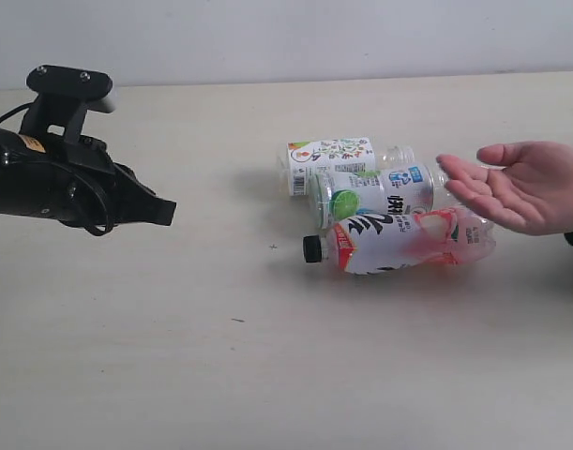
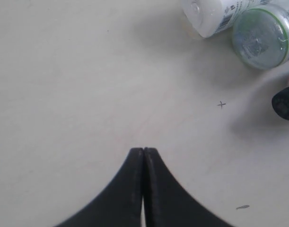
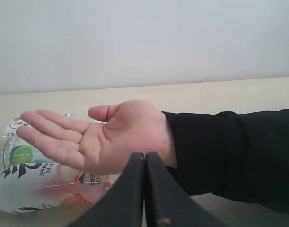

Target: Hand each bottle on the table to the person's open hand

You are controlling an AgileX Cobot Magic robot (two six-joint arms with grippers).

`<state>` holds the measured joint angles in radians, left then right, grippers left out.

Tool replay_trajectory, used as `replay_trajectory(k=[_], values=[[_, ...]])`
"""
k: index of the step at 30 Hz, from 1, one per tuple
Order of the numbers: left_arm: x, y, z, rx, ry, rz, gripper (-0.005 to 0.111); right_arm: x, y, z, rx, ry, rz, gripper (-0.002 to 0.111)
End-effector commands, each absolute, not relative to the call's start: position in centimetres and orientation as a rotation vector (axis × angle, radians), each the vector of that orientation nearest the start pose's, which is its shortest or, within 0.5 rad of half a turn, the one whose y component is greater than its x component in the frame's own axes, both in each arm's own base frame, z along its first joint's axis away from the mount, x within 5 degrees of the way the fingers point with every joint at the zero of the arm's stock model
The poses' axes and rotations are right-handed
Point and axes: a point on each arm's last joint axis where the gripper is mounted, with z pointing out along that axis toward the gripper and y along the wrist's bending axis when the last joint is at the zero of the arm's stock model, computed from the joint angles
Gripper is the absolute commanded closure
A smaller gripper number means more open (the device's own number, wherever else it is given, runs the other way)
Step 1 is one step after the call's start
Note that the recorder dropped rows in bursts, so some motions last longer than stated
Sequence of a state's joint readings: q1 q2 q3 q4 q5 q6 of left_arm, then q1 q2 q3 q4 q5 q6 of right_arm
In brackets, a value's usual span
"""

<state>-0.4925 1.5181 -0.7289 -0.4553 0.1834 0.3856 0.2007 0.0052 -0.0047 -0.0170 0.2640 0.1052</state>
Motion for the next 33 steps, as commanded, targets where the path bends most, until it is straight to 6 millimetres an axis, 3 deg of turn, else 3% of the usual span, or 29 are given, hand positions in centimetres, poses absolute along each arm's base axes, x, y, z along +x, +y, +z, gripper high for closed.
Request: replay_trajectory(k=[1, 33], values=[[25.08, -14.08, 19.49, 0.541, 2.384, -0.342, 0.107, 5.43, 1.03, 19.03, -0.098, 1.737, 0.198, 0.108], [24.91, -14.12, 19.39, 0.534, 2.407, -0.358, 0.107, 5.43, 1.03, 19.03, -0.098, 1.737, 0.198, 0.108]])
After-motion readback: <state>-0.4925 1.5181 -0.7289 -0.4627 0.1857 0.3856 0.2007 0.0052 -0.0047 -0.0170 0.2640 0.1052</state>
